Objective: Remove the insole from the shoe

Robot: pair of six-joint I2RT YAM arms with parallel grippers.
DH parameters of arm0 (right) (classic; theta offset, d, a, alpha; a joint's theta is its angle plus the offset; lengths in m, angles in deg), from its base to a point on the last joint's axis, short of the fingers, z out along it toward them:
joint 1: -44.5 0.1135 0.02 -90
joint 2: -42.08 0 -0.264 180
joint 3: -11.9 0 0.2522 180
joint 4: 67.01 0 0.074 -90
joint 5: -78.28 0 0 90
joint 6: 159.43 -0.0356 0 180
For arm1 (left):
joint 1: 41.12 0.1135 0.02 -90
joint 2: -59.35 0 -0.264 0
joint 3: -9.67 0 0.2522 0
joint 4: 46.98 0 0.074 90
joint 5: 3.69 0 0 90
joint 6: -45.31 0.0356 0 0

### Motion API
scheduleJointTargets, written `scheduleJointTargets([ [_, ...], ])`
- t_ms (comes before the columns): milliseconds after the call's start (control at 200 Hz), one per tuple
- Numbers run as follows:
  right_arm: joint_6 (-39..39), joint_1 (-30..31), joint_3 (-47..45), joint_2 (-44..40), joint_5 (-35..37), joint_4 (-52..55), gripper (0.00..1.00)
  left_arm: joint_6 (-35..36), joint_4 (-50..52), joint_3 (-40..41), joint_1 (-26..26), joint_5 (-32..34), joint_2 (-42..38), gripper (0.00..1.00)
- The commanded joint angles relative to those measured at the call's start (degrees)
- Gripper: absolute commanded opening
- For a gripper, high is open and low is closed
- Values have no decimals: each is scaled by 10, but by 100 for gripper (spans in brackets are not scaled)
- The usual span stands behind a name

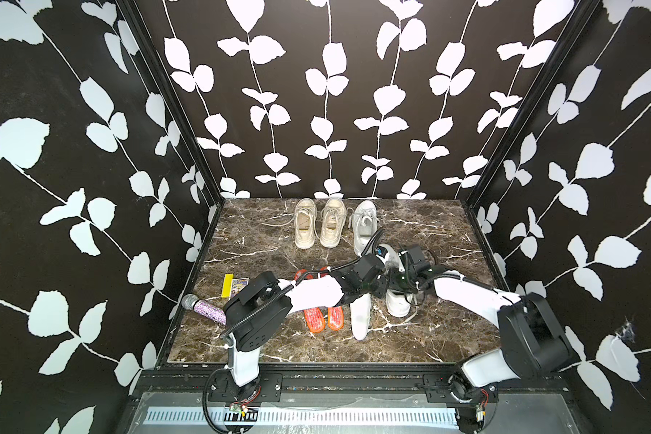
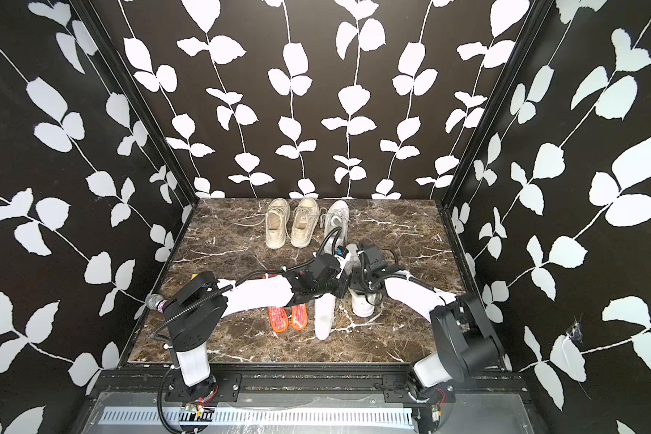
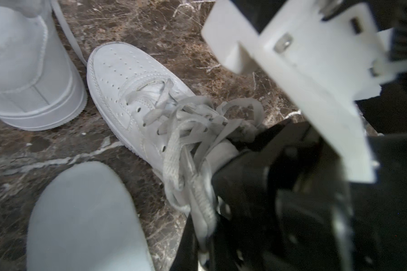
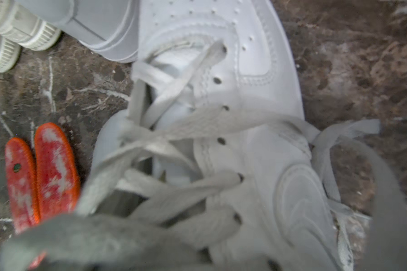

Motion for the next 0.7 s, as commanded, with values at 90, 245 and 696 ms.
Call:
scheduleJointTargets([
  [90, -51, -6, -21, 146, 70, 58, 44, 7, 55, 39, -11, -25, -23, 0],
  [245, -63, -6, -15, 153, 97, 67, 41, 8, 53, 40, -11, -20, -30, 0],
  [696, -104, -7, -65, -5, 135, 70, 7, 10, 85, 50, 3, 53, -56, 0],
])
